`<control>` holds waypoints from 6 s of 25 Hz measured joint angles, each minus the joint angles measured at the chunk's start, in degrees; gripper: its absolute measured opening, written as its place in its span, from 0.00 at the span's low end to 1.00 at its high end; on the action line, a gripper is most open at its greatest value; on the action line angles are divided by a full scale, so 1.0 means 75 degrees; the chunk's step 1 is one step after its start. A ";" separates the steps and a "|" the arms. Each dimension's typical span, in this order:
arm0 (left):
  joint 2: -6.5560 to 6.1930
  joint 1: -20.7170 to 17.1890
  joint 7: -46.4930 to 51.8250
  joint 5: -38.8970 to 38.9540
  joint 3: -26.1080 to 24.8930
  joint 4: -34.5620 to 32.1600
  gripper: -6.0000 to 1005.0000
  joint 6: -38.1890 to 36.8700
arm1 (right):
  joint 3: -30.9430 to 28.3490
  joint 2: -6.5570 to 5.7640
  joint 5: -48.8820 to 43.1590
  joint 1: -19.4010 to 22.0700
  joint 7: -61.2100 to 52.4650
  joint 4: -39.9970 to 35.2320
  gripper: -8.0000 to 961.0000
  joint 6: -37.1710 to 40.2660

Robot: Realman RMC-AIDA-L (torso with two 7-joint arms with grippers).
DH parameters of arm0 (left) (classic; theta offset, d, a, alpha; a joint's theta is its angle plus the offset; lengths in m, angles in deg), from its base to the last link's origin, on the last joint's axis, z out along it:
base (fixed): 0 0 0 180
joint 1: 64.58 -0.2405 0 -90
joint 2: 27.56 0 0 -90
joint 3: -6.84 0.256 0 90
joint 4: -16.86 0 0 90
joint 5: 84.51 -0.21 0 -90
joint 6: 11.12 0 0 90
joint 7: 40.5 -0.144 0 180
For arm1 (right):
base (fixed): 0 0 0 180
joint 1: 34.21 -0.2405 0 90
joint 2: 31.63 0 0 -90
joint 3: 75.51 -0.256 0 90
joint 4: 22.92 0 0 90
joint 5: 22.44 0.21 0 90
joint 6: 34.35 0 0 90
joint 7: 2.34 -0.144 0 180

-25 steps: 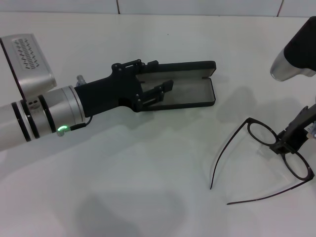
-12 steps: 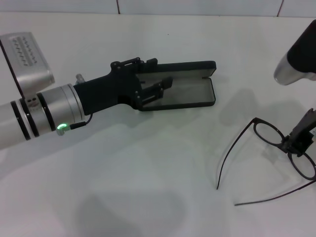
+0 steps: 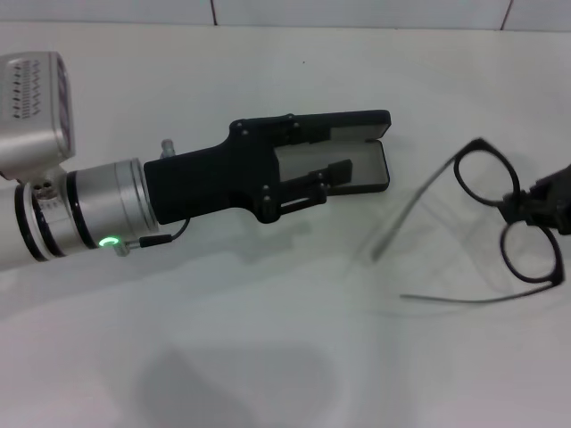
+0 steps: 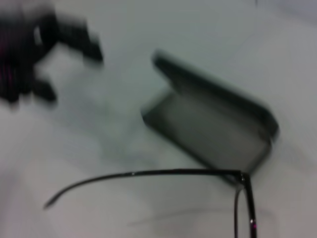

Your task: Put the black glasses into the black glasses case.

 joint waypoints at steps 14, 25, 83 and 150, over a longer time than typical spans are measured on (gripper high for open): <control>0.0103 0.0394 -0.0050 0.0095 0.0007 0.0224 0.58 -0.0203 | -0.1801 -0.0713 0.1779 -0.1340 0.3423 0.6135 0.10 0.0437; 0.0134 0.0881 -0.0156 0.0948 0.1207 0.0633 0.58 -0.0151 | -0.1426 -0.0382 0.1727 -0.1381 0.3617 0.6062 0.10 0.0730; 0.0131 0.1028 -0.0670 0.1857 0.1884 0.0611 0.58 -0.0052 | -0.3161 -0.0507 0.2143 -0.1534 0.3924 0.7555 0.08 0.1839; 0.0115 0.1413 -0.0511 0.0894 0.2312 0.0729 0.57 0.0067 | -0.5498 -0.0116 0.4809 -0.1271 0.5397 0.7943 0.07 0.0747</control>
